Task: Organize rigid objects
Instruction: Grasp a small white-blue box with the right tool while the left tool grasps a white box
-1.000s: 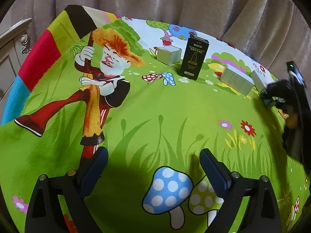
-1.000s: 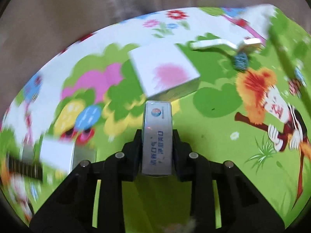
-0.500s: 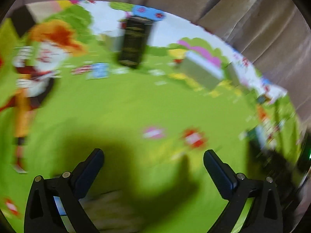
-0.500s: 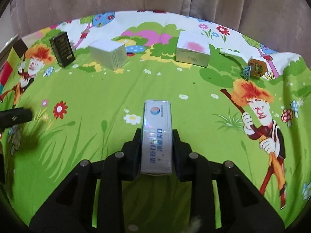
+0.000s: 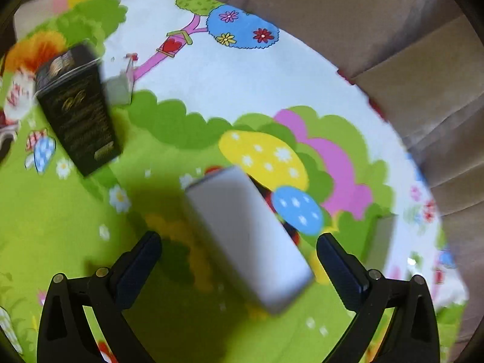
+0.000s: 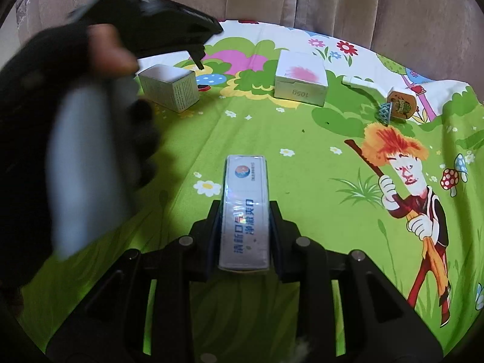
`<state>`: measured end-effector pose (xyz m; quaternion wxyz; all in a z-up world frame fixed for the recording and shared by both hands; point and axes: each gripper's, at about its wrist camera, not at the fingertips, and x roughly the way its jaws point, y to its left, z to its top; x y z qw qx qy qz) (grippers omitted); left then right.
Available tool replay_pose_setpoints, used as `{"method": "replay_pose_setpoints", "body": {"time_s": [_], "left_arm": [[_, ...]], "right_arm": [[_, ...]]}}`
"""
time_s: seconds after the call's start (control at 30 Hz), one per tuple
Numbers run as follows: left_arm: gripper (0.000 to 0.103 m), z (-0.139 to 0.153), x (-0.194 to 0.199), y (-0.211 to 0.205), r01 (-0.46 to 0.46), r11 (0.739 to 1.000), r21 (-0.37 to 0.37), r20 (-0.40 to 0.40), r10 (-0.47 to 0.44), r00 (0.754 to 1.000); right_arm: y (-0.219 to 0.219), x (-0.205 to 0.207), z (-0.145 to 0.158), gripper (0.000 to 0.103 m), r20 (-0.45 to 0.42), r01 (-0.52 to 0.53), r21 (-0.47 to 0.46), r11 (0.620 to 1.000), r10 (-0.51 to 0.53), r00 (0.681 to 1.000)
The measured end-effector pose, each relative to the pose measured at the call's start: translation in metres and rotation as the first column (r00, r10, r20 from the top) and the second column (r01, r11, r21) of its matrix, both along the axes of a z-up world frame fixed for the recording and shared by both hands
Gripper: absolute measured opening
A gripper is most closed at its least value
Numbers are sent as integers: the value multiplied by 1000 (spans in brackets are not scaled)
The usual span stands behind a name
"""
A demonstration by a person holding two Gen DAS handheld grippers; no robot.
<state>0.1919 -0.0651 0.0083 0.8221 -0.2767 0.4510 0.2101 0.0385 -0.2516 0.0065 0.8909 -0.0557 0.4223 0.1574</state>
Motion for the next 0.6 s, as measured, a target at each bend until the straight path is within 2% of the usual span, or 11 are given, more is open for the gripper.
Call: {"method": "replay_pose_setpoints", "body": {"time_s": [0.07, 0.13, 0.17, 0.2, 0.23, 0.3, 0.37, 0.47, 0.53, 0.6], "left_arm": [[102, -3, 7, -9, 119, 989, 82, -53, -115, 992], [80, -1, -4, -13, 250, 956, 156, -44, -246, 968], [54, 0, -13, -13, 302, 937, 176, -22, -302, 953], [44, 1, -30, -7, 385, 907, 170, 12, -393, 919], [39, 1, -43, -3, 435, 884, 168, 29, -446, 895], [37, 1, -87, 13, 544, 815, 202, 24, -559, 829], [37, 1, -132, 36, 625, 763, 164, 48, -639, 768], [37, 4, -194, 63, 678, 711, 187, 36, -695, 718], [38, 5, -215, 82, 682, 709, 178, 49, -699, 714], [39, 4, -218, 94, 663, 724, 190, 54, -682, 729]], "right_arm": [[-1, 1, 0, 35, -2, 0, 7, 1000, 0, 1000], [-1, 0, -1, 35, -2, 0, 10, 1000, 0, 1000], [-1, 1, -1, 35, -2, 0, 9, 1000, 0, 1000], [-1, 1, -1, 35, -1, 0, 9, 1000, 0, 1000], [-1, 1, -1, 35, -1, 1, 10, 1000, -1, 1000], [-1, 1, -1, 35, -1, 2, 11, 1000, -2, 1000], [0, 1, -1, 35, 0, 3, 6, 1000, -3, 1000], [0, 1, -1, 35, 1, 4, 1, 1000, -4, 1000], [1, 1, -1, 35, 3, 4, -5, 1000, -4, 1000], [2, 1, -1, 35, 5, 3, -10, 1000, -3, 1000]]}}
